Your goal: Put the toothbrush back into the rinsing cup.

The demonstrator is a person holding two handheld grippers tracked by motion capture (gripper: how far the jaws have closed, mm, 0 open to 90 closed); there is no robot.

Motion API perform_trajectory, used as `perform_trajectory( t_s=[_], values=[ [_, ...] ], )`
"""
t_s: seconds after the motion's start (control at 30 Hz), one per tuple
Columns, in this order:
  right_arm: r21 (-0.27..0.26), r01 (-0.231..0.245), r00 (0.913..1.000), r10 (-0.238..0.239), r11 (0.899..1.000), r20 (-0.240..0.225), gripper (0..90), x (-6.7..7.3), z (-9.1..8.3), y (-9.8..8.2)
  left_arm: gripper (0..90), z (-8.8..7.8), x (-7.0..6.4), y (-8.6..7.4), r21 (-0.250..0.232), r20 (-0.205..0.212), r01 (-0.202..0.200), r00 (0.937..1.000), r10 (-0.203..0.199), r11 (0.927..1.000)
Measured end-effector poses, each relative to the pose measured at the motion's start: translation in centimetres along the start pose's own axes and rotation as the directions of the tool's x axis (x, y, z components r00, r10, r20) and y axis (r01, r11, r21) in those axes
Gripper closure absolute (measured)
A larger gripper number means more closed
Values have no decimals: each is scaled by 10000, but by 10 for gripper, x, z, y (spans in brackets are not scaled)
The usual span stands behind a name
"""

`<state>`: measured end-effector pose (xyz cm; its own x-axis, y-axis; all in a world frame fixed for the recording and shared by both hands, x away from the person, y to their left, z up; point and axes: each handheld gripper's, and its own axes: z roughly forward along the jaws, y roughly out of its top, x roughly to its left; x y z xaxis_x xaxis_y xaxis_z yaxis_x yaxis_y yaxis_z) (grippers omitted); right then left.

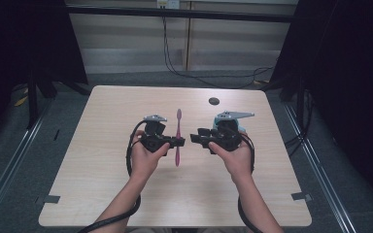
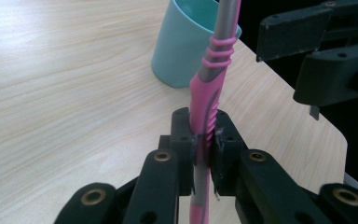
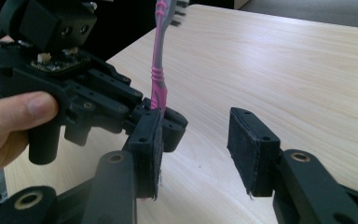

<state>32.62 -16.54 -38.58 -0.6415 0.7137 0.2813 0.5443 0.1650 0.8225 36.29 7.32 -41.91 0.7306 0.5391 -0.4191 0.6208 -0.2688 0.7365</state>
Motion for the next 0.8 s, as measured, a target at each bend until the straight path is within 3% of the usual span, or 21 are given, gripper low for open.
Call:
perform_trajectory(
  t_s=[0.43, 0.8],
  values=[
    [-443, -414, 9988, 402, 9982, -275, 608, 2, 2, 5, 821, 8, -10, 1, 49, 263, -107, 9996, 106, 9999],
    [-433, -642, 9970, 621, 9970, -469, 663, 2, 8, 9, 822, 15, -13, 1, 146, 410, -155, 9990, 148, 9998]
  ],
)
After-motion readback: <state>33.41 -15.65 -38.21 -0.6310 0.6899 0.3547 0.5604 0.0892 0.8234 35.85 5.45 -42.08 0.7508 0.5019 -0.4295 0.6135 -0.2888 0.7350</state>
